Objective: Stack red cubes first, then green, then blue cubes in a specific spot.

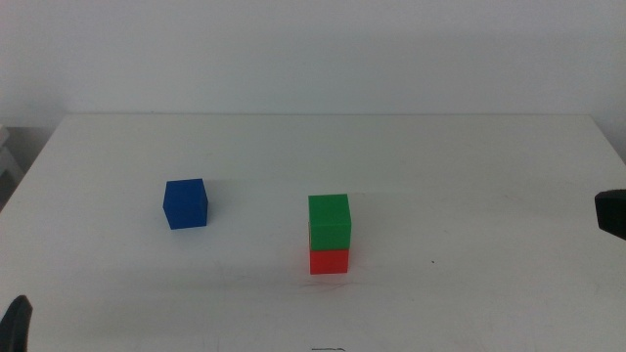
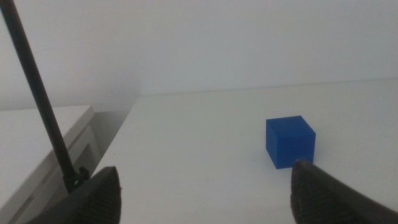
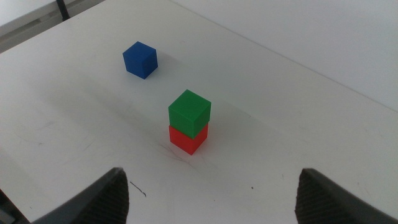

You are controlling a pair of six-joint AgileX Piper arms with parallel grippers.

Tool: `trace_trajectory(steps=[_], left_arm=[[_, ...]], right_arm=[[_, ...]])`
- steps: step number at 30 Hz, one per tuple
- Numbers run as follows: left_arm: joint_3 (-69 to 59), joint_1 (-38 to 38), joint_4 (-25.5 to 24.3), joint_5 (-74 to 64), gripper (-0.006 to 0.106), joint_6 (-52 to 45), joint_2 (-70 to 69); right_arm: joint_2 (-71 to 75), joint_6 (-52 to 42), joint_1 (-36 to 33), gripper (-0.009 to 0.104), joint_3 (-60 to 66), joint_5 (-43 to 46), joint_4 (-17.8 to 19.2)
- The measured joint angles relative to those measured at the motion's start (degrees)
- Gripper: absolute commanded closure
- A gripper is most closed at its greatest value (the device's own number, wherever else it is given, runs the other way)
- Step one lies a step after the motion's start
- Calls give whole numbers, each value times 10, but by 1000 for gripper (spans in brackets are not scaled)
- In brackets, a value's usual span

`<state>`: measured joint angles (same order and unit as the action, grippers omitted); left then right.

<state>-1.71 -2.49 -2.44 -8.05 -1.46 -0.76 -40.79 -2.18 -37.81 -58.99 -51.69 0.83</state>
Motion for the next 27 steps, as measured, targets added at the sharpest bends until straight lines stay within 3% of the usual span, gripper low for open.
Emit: trace_trajectory(steps=[6,11,20,27], left_arm=[[3,0,0,2,7,0,5],[103,4,0,-40,7,0,124],[401,31,1,-355,7,0,356],[532,33,24,-528,7,5,448]], right_arm=[[0,0,1,1,0,0,5],[0,0,1,1,0,0,6],[0,0,1,1,0,0,6],[0,0,1,1,0,0,6]])
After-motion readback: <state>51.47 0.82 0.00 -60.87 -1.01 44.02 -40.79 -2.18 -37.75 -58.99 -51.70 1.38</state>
